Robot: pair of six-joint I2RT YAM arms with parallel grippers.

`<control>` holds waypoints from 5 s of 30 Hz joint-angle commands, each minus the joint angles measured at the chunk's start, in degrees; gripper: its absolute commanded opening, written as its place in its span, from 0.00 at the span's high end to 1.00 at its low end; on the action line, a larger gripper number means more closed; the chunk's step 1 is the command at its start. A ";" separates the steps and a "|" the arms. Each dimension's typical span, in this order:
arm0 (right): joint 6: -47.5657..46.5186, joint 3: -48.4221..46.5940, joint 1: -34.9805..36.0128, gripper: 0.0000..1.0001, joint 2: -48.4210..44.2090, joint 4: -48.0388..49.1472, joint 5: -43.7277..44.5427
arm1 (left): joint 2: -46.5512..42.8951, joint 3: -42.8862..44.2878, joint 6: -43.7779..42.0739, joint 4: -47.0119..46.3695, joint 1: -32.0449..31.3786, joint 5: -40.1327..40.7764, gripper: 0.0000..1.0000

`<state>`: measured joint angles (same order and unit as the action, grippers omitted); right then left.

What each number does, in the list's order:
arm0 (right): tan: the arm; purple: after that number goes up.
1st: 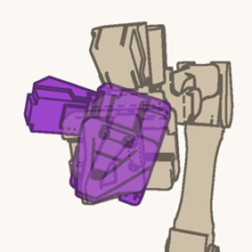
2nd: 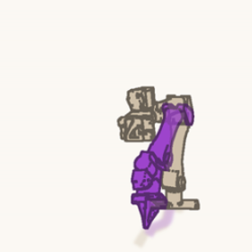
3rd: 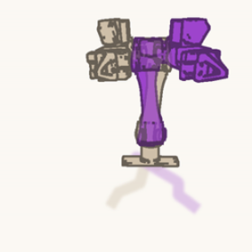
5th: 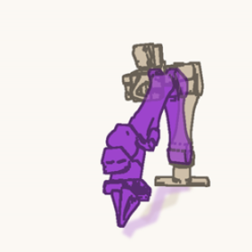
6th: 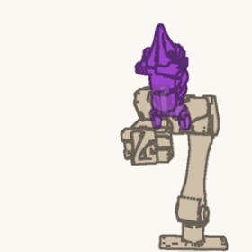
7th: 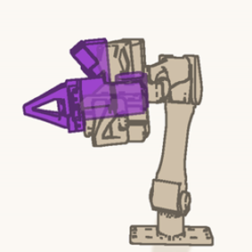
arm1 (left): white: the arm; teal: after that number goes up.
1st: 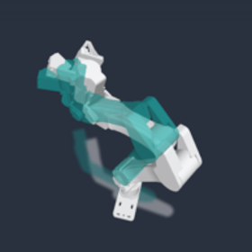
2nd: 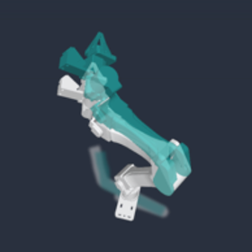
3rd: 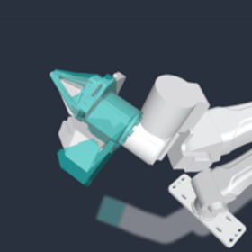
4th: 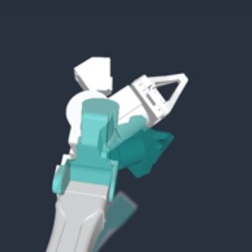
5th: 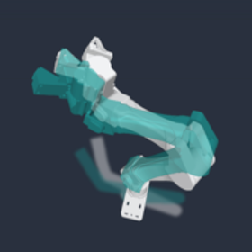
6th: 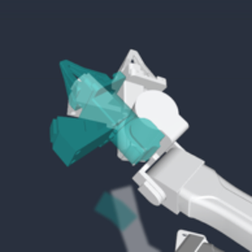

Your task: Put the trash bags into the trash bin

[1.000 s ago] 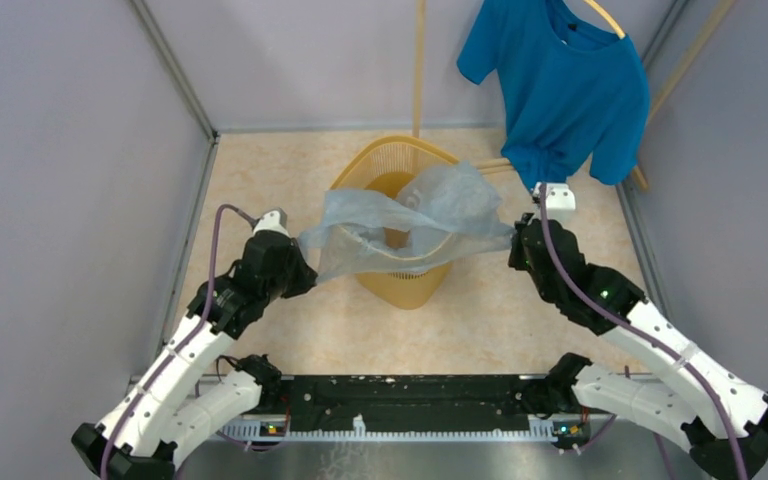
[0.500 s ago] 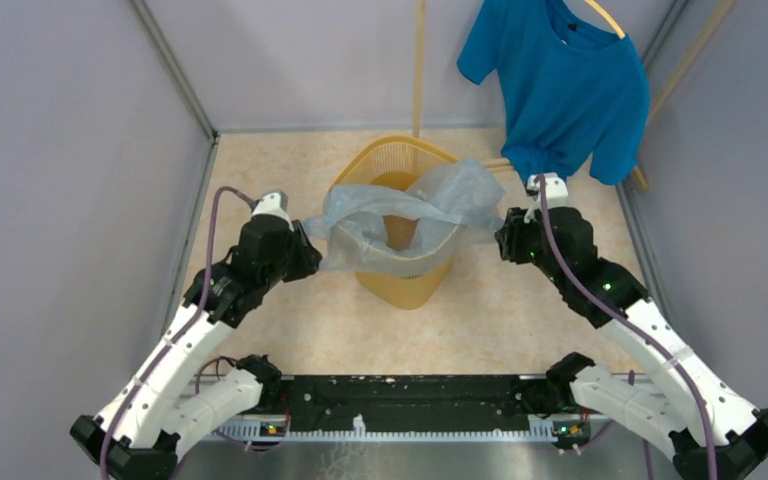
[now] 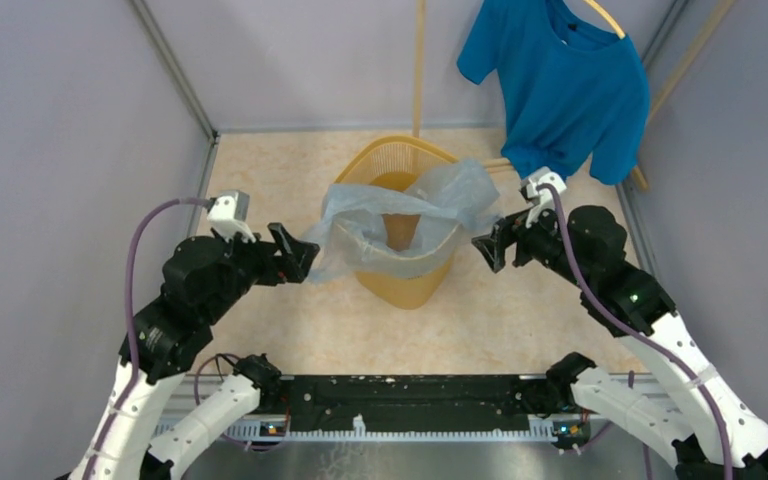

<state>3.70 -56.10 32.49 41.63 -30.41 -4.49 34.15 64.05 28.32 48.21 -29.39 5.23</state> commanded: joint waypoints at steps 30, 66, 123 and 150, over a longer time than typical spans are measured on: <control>-3.37 -8.59 -0.15 0.48 9.69 13.73 -6.07 | 18.53 10.32 -14.56 -7.95 0.10 2.26 0.34; 1.23 -33.00 -0.76 0.44 29.14 -4.93 7.40 | 23.53 16.92 -14.47 -7.83 0.19 4.39 0.31; -22.78 -19.84 11.73 0.96 25.41 10.72 21.30 | 28.75 18.37 -14.66 -9.71 0.12 6.10 0.85; 2.93 -49.82 -7.62 1.00 52.87 1.19 -13.83 | 38.36 17.15 -13.31 -15.20 9.52 -3.69 1.00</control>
<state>4.43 -101.06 25.26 92.33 -31.75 -13.98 71.79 82.89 14.92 36.88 -21.65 5.50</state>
